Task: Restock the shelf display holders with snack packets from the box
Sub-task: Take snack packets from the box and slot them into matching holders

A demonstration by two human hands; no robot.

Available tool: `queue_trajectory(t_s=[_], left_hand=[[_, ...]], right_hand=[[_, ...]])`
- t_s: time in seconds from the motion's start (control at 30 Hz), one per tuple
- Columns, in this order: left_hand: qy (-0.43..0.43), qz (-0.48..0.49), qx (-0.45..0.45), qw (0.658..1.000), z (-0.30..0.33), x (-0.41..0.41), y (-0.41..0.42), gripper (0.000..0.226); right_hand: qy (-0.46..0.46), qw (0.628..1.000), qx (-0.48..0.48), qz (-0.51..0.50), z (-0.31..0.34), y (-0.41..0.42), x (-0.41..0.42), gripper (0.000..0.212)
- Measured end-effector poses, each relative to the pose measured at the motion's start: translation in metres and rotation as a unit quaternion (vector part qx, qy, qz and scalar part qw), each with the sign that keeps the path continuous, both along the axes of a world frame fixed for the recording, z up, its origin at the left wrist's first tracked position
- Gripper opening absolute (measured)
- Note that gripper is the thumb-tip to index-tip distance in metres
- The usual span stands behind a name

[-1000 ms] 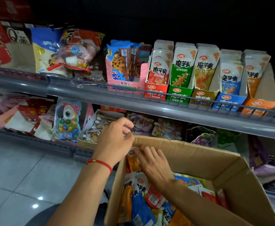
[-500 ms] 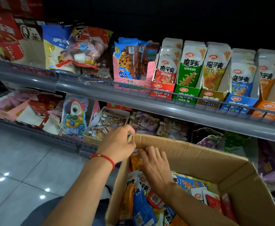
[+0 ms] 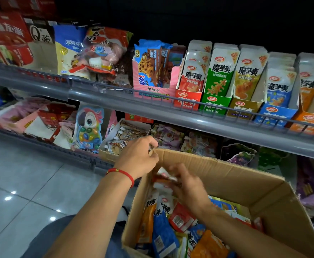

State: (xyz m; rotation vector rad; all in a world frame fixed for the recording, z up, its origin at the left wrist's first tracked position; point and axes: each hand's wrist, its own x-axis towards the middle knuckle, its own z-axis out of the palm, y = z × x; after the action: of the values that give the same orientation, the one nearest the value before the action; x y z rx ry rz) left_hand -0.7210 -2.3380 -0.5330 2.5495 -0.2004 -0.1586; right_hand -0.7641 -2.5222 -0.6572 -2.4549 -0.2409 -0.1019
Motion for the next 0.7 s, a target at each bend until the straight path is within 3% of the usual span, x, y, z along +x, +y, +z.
queue_trajectory(t_s=[0.1, 0.17, 0.27, 0.33, 0.4, 0.47, 0.53, 0.7], left_hand=[[-0.004, -0.029, -0.124, 0.992, 0.002, -0.001, -0.010, 0.032], [0.079, -0.086, -0.183, 0.976, 0.000, -0.008, -0.021, 0.048], [0.199, -0.138, -0.186, 0.952, -0.011, -0.021, -0.040, 0.068], [0.222, -0.136, -0.206, 0.943, -0.016, -0.026, -0.050, 0.063], [0.220, -0.132, -0.225, 0.940, -0.016, -0.029, -0.055, 0.056], [0.220, -0.130, -0.255, 0.932, -0.014, -0.032, -0.057, 0.053], [0.236, -0.145, -0.281, 0.919, -0.010, -0.035, -0.057, 0.057], [0.241, -0.120, -0.356, 0.895, -0.008, -0.039, -0.062, 0.060]], right_hand=[[0.121, 0.971, 0.199, -0.056, 0.056, -0.027, -0.008, 0.039], [0.161, 0.954, 0.249, -0.046, 0.084, -0.047, -0.014, 0.038], [0.208, 0.918, 0.338, -0.025, 0.107, -0.069, -0.028, 0.035], [0.220, 0.901, 0.372, -0.047, 0.112, -0.079, -0.041, 0.026], [0.182, 0.914, 0.353, -0.082, 0.113, -0.087, -0.050, 0.014], [0.136, 0.924, 0.335, -0.127, 0.112, -0.093, -0.055, 0.021], [0.136, 0.891, 0.397, -0.173, 0.113, -0.097, -0.058, 0.027], [0.226, 0.796, 0.523, -0.204, 0.121, -0.115, -0.065, 0.014]])
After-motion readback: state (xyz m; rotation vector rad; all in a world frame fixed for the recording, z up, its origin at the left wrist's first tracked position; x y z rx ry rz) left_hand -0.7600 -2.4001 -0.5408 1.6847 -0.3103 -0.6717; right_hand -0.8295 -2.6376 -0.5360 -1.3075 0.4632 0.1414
